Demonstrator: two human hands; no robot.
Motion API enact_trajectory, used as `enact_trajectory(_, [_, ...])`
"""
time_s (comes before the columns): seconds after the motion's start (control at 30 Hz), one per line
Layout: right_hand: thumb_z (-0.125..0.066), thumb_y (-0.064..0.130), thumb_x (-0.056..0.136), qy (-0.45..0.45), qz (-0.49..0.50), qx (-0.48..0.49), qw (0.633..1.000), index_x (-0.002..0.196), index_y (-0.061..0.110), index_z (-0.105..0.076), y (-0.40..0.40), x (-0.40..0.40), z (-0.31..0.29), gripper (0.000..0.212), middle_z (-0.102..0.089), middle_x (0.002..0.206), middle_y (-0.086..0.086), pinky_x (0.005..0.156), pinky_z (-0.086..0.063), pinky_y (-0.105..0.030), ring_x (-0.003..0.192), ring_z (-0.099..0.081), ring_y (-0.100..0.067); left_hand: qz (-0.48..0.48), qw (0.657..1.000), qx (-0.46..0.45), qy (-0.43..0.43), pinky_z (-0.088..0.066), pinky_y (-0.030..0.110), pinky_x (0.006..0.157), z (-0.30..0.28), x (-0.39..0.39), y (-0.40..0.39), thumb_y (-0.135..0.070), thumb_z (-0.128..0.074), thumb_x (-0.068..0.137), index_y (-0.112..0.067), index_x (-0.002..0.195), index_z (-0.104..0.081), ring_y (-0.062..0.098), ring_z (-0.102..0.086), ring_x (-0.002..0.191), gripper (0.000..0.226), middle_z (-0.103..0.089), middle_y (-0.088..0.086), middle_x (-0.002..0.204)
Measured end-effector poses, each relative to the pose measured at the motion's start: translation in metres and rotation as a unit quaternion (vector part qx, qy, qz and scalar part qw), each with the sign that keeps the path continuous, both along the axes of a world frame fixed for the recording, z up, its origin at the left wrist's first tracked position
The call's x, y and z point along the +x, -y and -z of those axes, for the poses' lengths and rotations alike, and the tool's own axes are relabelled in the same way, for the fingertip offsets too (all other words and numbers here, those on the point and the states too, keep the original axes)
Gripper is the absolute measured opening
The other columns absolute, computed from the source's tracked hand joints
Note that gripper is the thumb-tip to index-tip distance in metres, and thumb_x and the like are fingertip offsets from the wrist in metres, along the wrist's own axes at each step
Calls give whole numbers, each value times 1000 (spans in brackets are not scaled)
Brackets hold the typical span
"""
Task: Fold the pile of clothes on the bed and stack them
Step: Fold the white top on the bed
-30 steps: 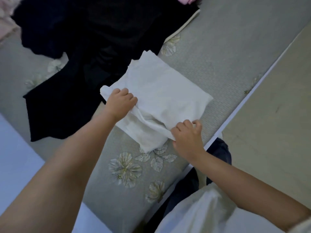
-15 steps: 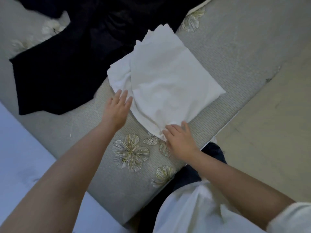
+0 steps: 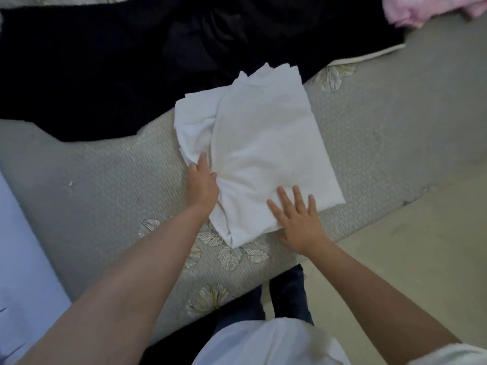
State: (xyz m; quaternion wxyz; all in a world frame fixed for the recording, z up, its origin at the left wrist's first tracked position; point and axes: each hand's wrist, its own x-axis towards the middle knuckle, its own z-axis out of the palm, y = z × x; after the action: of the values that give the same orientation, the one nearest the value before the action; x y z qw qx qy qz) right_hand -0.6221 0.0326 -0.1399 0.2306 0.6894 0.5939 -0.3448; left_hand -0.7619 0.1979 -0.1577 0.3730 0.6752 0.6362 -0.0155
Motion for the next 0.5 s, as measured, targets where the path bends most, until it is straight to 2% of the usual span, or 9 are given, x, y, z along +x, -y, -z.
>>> enact_trajectory(0.1, [-40, 25, 94, -24, -40, -12, 999, 142, 30, 20, -5, 10, -3, 78, 38, 140, 5, 109, 15, -52, 135, 30, -37, -17, 1000, 0, -8, -36, 34, 91, 0, 2, -4, -6, -39, 95, -12, 142, -27, 33, -44, 113, 49, -36, 20, 131])
enact_trajectory(0.17, [-40, 19, 93, -40, -65, -4, 997, 145, 30, 11, -4, 27, -9, 75, 32, 144, 7, 111, 13, -48, 138, 25, -32, -30, 998, 38, -41, -35, 37, 91, -3, 6, -2, -3, -39, 93, -11, 141, -29, 34, -43, 113, 50, -36, 21, 132])
enact_trajectory(0.27, [-35, 32, 96, -35, -63, 28, 997, 147, 28, -2, 4, 60, -17, 61, 14, 155, 0, 114, 9, -43, 143, 14, -25, -10, 989, 132, -64, -26, 44, 104, -15, 12, 18, 2, -47, 86, -2, 137, -35, 38, -31, 128, 52, -29, 25, 142])
enact_trajectory(0.33, [-34, 35, 96, -7, -62, 37, 997, 147, 28, -1, 11, 82, -18, 61, 14, 154, -1, 113, 9, -44, 142, 15, -26, 101, 975, 198, -17, -33, 54, 101, -24, 16, 44, 5, -64, 75, 8, 123, -50, 47, -40, 124, 49, -42, 32, 132])
enact_trajectory(0.43, [-35, 21, 96, 12, -134, 24, 991, 135, 35, 21, 14, 97, -13, 70, 31, 143, 6, 108, 18, -48, 131, 34, -27, 287, 922, 256, 46, -50, 56, 75, -23, 13, 90, 3, -84, 51, 10, 92, -67, 41, -65, 92, 45, -66, 27, 100])
enact_trajectory(0.5, [-37, 12, 95, 7, -193, 16, 981, 125, 39, 31, 13, 98, -9, 79, 40, 135, 4, 101, 23, -50, 123, 40, -31, 360, 899, 248, 20, -53, 50, 72, -22, 16, 120, -9, -79, 60, 5, 92, -70, 34, -68, 88, 36, -69, 21, 96])
